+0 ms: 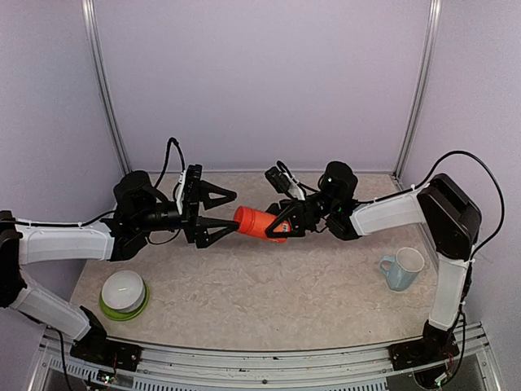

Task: Sort the pills into containers
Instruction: Unscrew the lid of the pill bottle from the pill bottle.

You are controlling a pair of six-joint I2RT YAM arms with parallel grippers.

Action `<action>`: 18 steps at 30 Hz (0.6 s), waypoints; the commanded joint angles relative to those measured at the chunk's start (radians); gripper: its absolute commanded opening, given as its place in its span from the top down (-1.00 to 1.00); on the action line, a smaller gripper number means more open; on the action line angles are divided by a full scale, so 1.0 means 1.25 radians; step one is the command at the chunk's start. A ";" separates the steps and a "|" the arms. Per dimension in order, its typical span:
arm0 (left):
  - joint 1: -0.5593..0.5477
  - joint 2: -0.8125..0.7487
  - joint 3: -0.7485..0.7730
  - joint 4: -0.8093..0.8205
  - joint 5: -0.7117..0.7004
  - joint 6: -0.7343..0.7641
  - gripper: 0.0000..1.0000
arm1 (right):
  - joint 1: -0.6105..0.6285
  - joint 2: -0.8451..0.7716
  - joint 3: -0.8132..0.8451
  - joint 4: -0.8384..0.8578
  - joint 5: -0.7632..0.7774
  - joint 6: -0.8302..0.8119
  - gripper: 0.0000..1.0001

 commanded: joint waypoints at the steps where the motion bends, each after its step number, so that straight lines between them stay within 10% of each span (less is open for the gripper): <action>1: -0.014 -0.004 0.012 -0.052 0.033 0.031 -0.69 | 0.004 0.009 0.015 0.092 0.016 0.054 0.59; 13: -0.016 -0.007 0.010 -0.031 0.022 0.012 -0.49 | -0.001 0.007 0.023 0.008 0.042 -0.008 0.63; 18: -0.016 0.001 0.010 -0.014 0.012 -0.004 -0.07 | -0.004 -0.003 0.028 -0.074 0.067 -0.068 0.64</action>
